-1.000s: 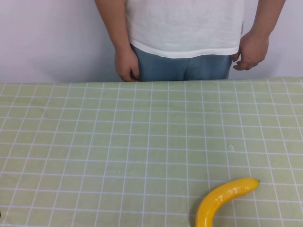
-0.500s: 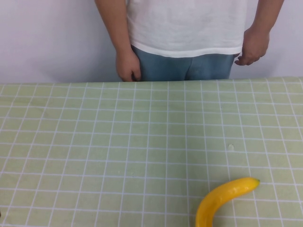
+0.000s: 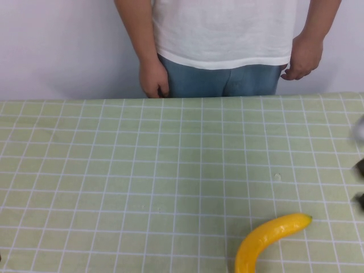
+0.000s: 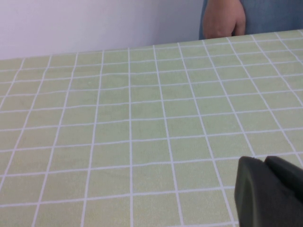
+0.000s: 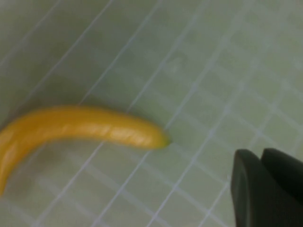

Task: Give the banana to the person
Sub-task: Pick up the banana

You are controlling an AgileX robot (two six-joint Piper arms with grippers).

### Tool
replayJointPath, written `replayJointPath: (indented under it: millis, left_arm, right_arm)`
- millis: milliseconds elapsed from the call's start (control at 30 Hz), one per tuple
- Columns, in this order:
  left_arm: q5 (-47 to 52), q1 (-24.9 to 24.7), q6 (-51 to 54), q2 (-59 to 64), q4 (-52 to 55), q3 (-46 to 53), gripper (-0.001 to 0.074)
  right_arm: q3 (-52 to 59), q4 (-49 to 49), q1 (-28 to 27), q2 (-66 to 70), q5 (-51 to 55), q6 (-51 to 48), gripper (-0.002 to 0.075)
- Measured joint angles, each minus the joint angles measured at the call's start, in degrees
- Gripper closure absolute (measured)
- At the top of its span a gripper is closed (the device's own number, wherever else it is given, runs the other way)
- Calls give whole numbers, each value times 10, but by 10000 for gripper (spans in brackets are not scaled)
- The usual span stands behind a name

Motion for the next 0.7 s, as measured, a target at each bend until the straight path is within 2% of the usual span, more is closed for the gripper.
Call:
replayJointPath:
  millis: [133, 200, 267, 333, 433, 500, 700]
  left_arm:
    - [0, 0, 0, 0, 0, 0, 738]
    - [0, 0, 0, 0, 0, 0, 738]
    - [0, 0, 0, 0, 0, 0, 738]
    - [0, 0, 0, 0, 0, 0, 738]
    - [0, 0, 0, 0, 0, 0, 738]
    - [0, 0, 0, 0, 0, 0, 738]
    - [0, 0, 0, 0, 0, 0, 738]
  right_arm:
    - [0, -17, 79, 74, 21, -68, 727]
    - [0, -28, 109, 107, 21, -92, 693]
    - [-1, -36, 130, 133, 20, -106, 622]
    - [-1, -38, 145, 158, 13, -112, 515]
    - [-1, -44, 160, 198, -8, -119, 310]
    - [-2, -50, 161, 227, -24, -134, 223]
    - [-2, -71, 161, 298, -38, -241, 171]
